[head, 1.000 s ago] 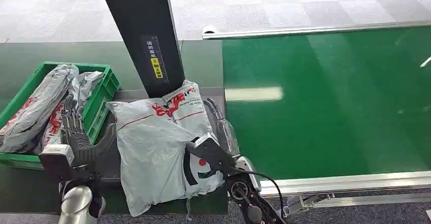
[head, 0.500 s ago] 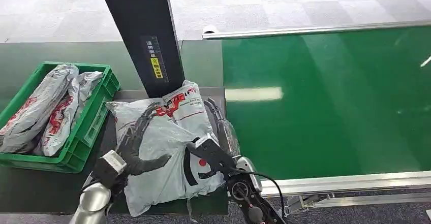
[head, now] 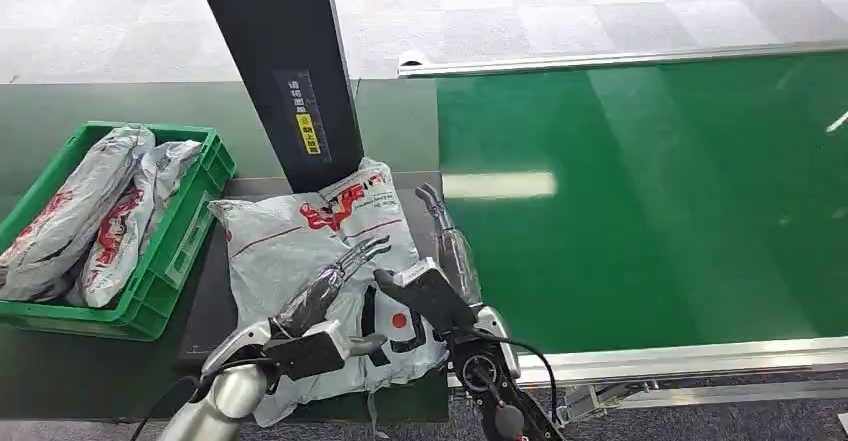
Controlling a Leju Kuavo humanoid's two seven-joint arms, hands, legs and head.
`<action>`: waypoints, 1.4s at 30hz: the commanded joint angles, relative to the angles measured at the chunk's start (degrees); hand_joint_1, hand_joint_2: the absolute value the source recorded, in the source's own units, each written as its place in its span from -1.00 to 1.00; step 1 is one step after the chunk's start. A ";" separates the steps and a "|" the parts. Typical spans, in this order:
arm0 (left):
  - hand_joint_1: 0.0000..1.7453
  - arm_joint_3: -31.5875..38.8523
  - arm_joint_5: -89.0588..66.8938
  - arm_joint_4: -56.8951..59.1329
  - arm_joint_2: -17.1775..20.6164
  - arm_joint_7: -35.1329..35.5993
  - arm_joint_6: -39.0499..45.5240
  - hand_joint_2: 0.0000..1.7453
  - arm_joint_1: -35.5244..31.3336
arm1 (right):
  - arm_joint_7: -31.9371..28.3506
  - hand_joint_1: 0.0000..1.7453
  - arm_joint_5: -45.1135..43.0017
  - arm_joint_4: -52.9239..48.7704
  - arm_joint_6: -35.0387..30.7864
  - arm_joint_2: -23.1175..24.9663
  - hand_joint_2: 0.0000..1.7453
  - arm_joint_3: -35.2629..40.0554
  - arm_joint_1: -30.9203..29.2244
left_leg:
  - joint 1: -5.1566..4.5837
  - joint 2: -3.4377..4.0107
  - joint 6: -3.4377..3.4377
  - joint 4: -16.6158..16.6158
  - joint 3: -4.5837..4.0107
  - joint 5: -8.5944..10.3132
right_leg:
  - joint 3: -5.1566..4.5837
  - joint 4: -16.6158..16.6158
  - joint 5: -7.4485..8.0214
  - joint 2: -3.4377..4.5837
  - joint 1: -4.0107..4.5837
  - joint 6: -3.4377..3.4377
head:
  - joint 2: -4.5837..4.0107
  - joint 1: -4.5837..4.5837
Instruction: Moved the parcel from conveyor to table for the left to box.
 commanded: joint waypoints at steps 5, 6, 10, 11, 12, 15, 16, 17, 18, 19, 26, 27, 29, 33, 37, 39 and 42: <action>-1.00 -3.63 -23.17 14.60 -0.11 12.50 27.03 1.00 -4.30 | -0.50 -1.00 -2.12 -7.91 0.67 -2.74 1.00 1.94 1.71 | 0.00 -0.15 0.07 -0.17 0.28 0.03 | 0.36 -0.19 -0.03 -0.34 0.05 -0.10 | -0.02 0.00; -1.00 -3.63 -23.17 14.60 -0.11 12.50 27.03 1.00 -4.30 | -0.50 -1.00 -2.12 -7.91 0.67 -2.74 1.00 1.94 1.71 | 0.00 -0.10 0.03 -0.07 0.11 0.02 | 0.17 -0.08 -0.02 -0.19 0.03 -0.05 | 0.00 0.00; -1.00 -4.01 -31.11 16.86 0.05 17.92 28.08 1.00 -5.01 | -0.81 -1.00 -2.99 -8.58 0.53 -2.93 1.00 2.58 1.92 | -0.01 -0.04 0.04 -0.06 0.10 0.01 | 0.14 -0.06 -0.01 -0.14 0.01 -0.03 | 0.00 0.00; -1.00 -4.03 -31.89 17.31 0.00 18.36 27.36 1.00 -5.12 | -0.87 -1.00 -3.14 -8.66 0.52 -2.97 1.00 2.63 1.95 | 0.00 -0.08 0.05 -0.08 0.14 0.02 | 0.21 -0.10 -0.01 -0.21 0.03 -0.05 | 0.00 0.02; -1.00 -4.03 -31.89 17.31 0.00 18.36 27.36 1.00 -5.12 | -0.87 -1.00 -3.14 -8.66 0.52 -2.97 1.00 2.63 1.95 | 0.00 -0.08 0.04 -0.06 0.10 0.02 | 0.15 -0.07 -0.02 -0.18 0.02 -0.04 | 0.00 0.00; -1.00 -4.09 -32.83 18.87 -0.25 18.35 23.81 1.00 -5.31 | -1.19 -1.00 -3.61 -8.79 0.54 -3.10 1.00 2.75 1.99 | 0.00 -0.10 0.06 -0.14 0.23 0.02 | 0.32 -0.17 -0.02 -0.27 0.05 -0.08 | 0.00 0.00; -1.00 -4.09 -31.25 20.53 -0.47 17.16 20.46 1.00 -5.65 | -1.65 -1.00 -4.26 -8.95 0.58 -3.18 1.00 2.64 1.99 | -0.01 -0.05 0.03 -0.07 0.12 0.01 | 0.16 -0.07 -0.02 -0.14 0.01 -0.04 | 0.00 0.00; -1.00 -4.17 -29.42 21.22 -0.48 15.85 17.49 1.00 -5.78 | -1.87 -1.00 -4.53 -8.96 0.52 -3.26 1.00 2.63 1.84 | 0.00 -0.08 0.04 -0.10 0.17 0.02 | 0.23 -0.12 -0.02 -0.21 0.03 -0.06 | 0.00 0.00; -1.00 -4.22 -29.03 21.55 -0.39 15.55 16.80 1.00 -5.69 | -1.94 -1.00 -4.68 -8.98 0.50 -3.29 1.00 2.54 1.76 | -0.01 -0.07 0.04 -0.10 0.16 0.02 | 0.21 -0.11 -0.02 -0.19 0.02 -0.06 | 0.00 0.00; -0.90 -4.37 -26.46 22.79 -0.57 13.58 13.64 1.00 -5.95 | -2.11 -1.00 -5.03 -8.93 0.43 -3.33 1.00 2.43 1.63 | -0.01 -0.05 0.03 -0.09 0.15 0.01 | 0.19 -0.09 -0.02 -0.15 0.01 -0.04 | 0.00 0.00; 1.00 -4.85 -24.11 24.84 -0.39 11.58 15.37 1.00 -6.60 | -2.42 -1.00 -6.35 -10.28 0.30 -3.75 1.00 1.64 1.90 | -0.03 -0.11 0.06 -0.14 0.28 0.04 | 0.37 -0.15 0.02 -0.18 0.00 -0.05 | 0.00 0.00; 1.00 -4.81 -24.11 24.77 -0.32 11.58 15.37 1.00 -6.72 | -2.44 -1.00 -6.38 -10.27 0.28 -3.83 1.00 1.59 1.95 | -0.03 -0.14 0.06 -0.11 0.27 0.03 | 0.37 -0.12 0.01 -0.18 0.00 -0.04 | -0.02 0.00; 1.00 -4.52 -23.01 23.29 -0.15 11.09 15.97 1.00 -6.31 | -2.84 -1.00 -6.93 -10.76 0.16 -4.01 1.00 1.48 2.26 | -0.02 -0.11 0.06 -0.14 0.33 0.05 | 0.43 -0.17 0.04 -0.19 0.02 -0.05 | 0.00 0.00; 1.00 -4.55 -21.88 21.72 0.41 10.45 16.80 1.00 -6.21 | -3.60 -1.00 -7.66 -11.48 -0.28 -4.22 1.00 1.60 2.38 | -0.02 -0.09 0.04 -0.10 0.37 0.02 | 0.46 -0.12 0.02 -0.13 0.01 -0.06 | 0.00 0.00; 1.00 -3.62 -19.92 20.02 0.32 8.88 20.10 1.00 -5.65 | -3.78 -1.00 -7.94 -11.58 -0.61 -4.36 1.00 1.74 2.44 | -0.02 -0.06 0.05 -0.14 0.41 0.02 | 0.50 -0.16 0.02 -0.15 0.02 -0.08 | 0.00 0.00; 1.00 -3.04 -18.36 18.92 0.30 7.76 21.94 1.00 -5.29 | -3.86 -1.00 -8.08 -11.58 -0.90 -4.36 1.00 1.68 2.52 | -0.02 -0.05 0.04 -0.09 0.39 -0.01 | 0.46 -0.11 0.00 -0.10 0.01 -0.06 | 0.00 0.00; 1.00 -2.52 -17.43 15.44 0.90 7.00 25.90 1.00 -4.61 | -3.98 -1.00 -8.33 -11.70 -1.50 -4.37 1.00 1.64 2.71 | -0.01 -0.01 0.07 -0.13 0.44 -0.01 | 0.52 -0.17 0.02 -0.13 0.04 -0.08 | 0.00 0.00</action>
